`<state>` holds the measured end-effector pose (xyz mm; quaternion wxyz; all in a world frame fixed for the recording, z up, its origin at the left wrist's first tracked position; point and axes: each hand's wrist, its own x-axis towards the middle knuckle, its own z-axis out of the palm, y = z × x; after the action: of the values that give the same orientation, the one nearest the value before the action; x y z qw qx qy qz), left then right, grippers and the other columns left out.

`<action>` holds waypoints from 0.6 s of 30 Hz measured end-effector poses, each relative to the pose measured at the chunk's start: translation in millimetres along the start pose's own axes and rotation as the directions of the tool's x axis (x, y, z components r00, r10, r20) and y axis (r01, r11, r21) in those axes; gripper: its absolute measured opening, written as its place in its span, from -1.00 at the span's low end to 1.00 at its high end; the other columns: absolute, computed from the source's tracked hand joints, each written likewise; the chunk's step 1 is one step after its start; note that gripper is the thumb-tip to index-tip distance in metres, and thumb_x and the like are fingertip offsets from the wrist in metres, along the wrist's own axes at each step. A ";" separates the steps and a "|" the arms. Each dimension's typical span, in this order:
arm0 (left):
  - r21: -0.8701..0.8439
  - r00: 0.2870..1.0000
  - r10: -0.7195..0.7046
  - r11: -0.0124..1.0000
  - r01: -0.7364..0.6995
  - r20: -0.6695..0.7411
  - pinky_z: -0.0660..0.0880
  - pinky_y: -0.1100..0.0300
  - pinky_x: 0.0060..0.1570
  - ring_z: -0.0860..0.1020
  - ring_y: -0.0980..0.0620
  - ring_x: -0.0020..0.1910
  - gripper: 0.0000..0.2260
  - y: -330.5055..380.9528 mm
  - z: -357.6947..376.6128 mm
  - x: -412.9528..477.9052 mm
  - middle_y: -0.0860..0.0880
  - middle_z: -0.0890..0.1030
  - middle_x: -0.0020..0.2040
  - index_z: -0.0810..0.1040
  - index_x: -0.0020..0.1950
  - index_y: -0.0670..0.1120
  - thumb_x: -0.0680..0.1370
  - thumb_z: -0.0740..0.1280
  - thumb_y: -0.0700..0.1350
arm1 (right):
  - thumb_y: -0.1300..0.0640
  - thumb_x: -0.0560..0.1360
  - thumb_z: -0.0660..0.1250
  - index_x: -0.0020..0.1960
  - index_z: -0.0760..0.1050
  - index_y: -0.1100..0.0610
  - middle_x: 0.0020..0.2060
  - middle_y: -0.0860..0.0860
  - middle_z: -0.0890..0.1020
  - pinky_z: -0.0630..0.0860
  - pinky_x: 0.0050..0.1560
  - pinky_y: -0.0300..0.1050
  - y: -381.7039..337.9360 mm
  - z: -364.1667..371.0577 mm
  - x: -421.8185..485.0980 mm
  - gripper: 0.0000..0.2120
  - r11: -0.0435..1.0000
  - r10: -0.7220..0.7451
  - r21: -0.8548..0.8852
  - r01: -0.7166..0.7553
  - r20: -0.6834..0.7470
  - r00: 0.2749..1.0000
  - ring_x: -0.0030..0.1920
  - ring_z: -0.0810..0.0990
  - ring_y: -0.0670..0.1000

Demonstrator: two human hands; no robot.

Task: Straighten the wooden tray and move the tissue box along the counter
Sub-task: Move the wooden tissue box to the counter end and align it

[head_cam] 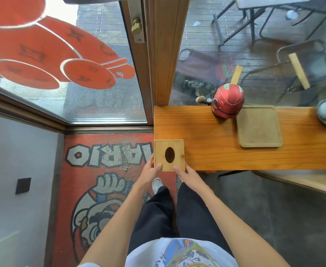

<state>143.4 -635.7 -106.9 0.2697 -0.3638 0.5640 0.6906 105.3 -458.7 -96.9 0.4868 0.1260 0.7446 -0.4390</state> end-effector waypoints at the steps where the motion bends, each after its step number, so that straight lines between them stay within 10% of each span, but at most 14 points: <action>1: 0.011 1.000 -0.010 1.000 0.010 -0.007 0.38 -0.01 0.36 0.41 -0.11 0.43 -0.44 0.4 0.9 -1.3 -0.13 0.37 0.52 0.12 0.60 -0.06 0.65 0.26 -0.11 | -0.32 0.53 0.23 0.60 0.13 -0.08 0.51 -0.05 0.39 0.30 0.48 0.03 -1.7 -0.8 -2.5 -0.27 1.000 0.000 0.007 0.000 0.005 1.000 0.50 0.35 0.05; 7: 0.178 0.987 0.027 0.984 0.002 -0.159 0.21 -0.17 0.50 0.16 -0.15 0.58 -0.30 1.2 3.8 -20.1 -0.15 0.08 0.63 -0.05 0.64 -0.06 0.62 0.26 0.06 | -0.45 0.50 0.12 0.62 0.05 -0.03 0.62 -0.05 0.15 0.08 0.58 0.10 -8.1 -10.0 -19.8 -0.16 0.992 0.023 0.121 -0.024 0.011 1.000 0.61 0.11 0.04; 13: 0.125 0.982 0.067 0.991 -0.045 -0.176 0.39 -0.16 0.41 0.48 -0.03 0.34 -0.59 0.2 16.2 -45.0 -0.06 0.48 0.44 0.37 0.51 -0.04 0.64 0.20 -0.08 | -0.37 0.56 0.11 0.63 0.00 -0.07 0.64 -0.04 0.06 0.07 0.57 0.21 -13.5 -12.0 -36.8 -0.25 0.946 0.056 0.313 -0.084 0.099 0.993 0.62 0.06 0.11; 18: 0.283 0.951 0.126 0.958 -0.043 -0.281 0.47 0.00 0.25 0.51 0.01 0.22 -0.69 -4.3 33.9 -57.1 0.00 0.55 0.27 0.42 0.38 -0.08 0.64 0.18 -0.08 | -0.28 0.62 0.07 0.58 0.20 -0.01 0.55 -0.01 0.32 0.27 0.47 0.12 -15.4 -15.5 -50.8 -0.39 0.967 -0.127 -0.230 0.113 -0.050 0.991 0.53 0.31 0.10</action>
<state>173.7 -599.6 -60.0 0.1997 -0.3976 0.7030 0.5548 111.4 -443.5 -44.1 0.4464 0.0382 0.8114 -0.3754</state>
